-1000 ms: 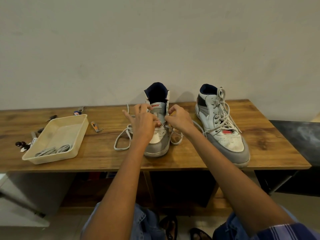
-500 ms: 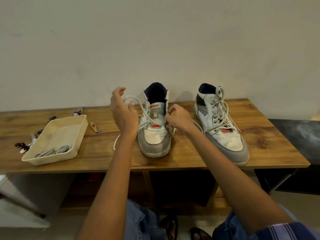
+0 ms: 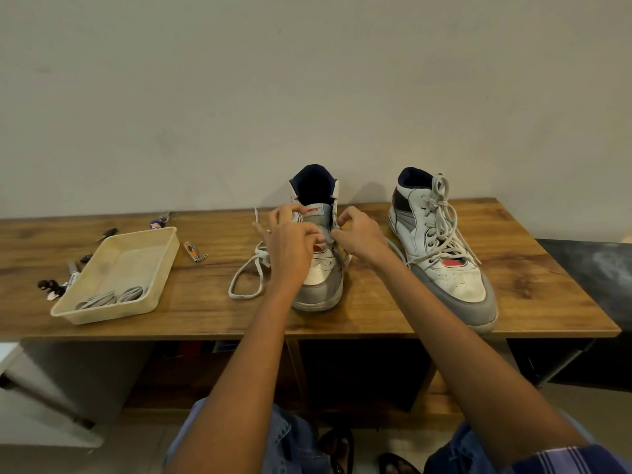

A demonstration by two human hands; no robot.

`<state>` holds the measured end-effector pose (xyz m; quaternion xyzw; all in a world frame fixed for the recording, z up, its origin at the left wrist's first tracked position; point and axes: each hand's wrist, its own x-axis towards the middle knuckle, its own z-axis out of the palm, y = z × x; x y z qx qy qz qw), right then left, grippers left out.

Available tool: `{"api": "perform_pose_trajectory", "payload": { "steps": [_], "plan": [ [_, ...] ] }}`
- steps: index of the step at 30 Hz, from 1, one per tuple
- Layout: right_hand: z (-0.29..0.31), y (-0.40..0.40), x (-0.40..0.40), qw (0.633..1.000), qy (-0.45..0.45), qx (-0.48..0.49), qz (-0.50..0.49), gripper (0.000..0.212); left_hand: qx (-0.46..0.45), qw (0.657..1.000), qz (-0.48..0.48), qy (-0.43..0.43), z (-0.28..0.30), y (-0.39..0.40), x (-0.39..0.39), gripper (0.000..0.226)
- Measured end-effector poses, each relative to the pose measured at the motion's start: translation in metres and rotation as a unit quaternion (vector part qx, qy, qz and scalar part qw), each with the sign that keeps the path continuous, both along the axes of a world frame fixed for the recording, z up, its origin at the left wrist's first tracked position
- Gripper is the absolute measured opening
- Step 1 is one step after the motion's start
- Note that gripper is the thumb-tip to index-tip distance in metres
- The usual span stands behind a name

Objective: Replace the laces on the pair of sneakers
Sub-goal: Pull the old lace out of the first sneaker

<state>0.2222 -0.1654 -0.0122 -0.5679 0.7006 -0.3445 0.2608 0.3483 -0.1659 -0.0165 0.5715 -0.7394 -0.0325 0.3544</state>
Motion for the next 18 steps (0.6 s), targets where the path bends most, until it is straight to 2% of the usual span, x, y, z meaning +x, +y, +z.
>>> {"api": "perform_pose_trajectory", "payload": {
  "steps": [2, 3, 5, 6, 7, 8, 9, 10, 12, 13, 15, 17, 18],
  "plan": [
    [0.001, -0.001, 0.000, 1.000, -0.007, 0.003, 0.003, 0.017, -0.057, 0.984, 0.019, 0.168, 0.002, 0.001, -0.004, 0.004],
    [0.002, -0.001, -0.001, 1.000, -0.012, 0.006, 0.006, 0.017, -0.072, 0.961, 0.042, 0.263, 0.007, 0.001, -0.004, 0.005],
    [0.003, 0.000, -0.001, 1.000, -0.022, 0.017, 0.015, 0.017, -0.067, 0.889, 0.107, 0.439, 0.021, -0.001, -0.002, 0.010],
    [0.003, 0.000, 0.000, 0.999, -0.028, 0.023, 0.020, 0.017, -0.058, 0.838, 0.128, 0.528, 0.028, -0.003, 0.002, 0.013],
    [0.002, 0.000, 0.001, 0.999, -0.034, 0.027, 0.023, 0.018, -0.046, 0.781, 0.124, 0.611, 0.033, -0.007, 0.006, 0.014],
    [0.001, 0.000, 0.003, 0.999, -0.036, 0.029, 0.023, 0.018, -0.026, 0.741, 0.107, 0.662, 0.035, -0.009, 0.009, 0.014],
    [0.001, 0.000, 0.004, 0.999, -0.035, 0.029, 0.022, 0.018, -0.007, 0.739, 0.094, 0.667, 0.036, -0.008, 0.011, 0.017],
    [0.001, 0.000, 0.004, 0.999, -0.032, 0.029, 0.020, 0.019, 0.006, 0.787, 0.090, 0.610, 0.037, -0.006, 0.011, 0.019],
    [0.001, 0.000, 0.005, 0.999, -0.034, 0.029, 0.020, 0.019, -0.018, 0.924, 0.075, 0.374, 0.035, -0.003, 0.012, 0.022],
    [0.001, 0.000, 0.003, 0.999, -0.036, 0.030, 0.022, 0.019, -0.036, 0.965, 0.057, 0.253, 0.032, -0.003, 0.013, 0.028],
    [0.001, 0.000, 0.001, 0.998, -0.038, 0.032, 0.023, 0.019, -0.015, 0.997, 0.014, 0.078, 0.027, -0.005, 0.014, 0.032],
    [0.002, 0.000, 0.001, 0.999, -0.039, 0.028, 0.024, 0.018, 0.043, 0.999, -0.031, -0.007, 0.023, -0.004, 0.012, 0.021],
    [0.002, -0.001, 0.002, 0.999, -0.040, 0.025, 0.024, 0.017, 0.071, 0.996, -0.049, -0.036, 0.022, -0.003, 0.011, 0.025]
  ]
}}
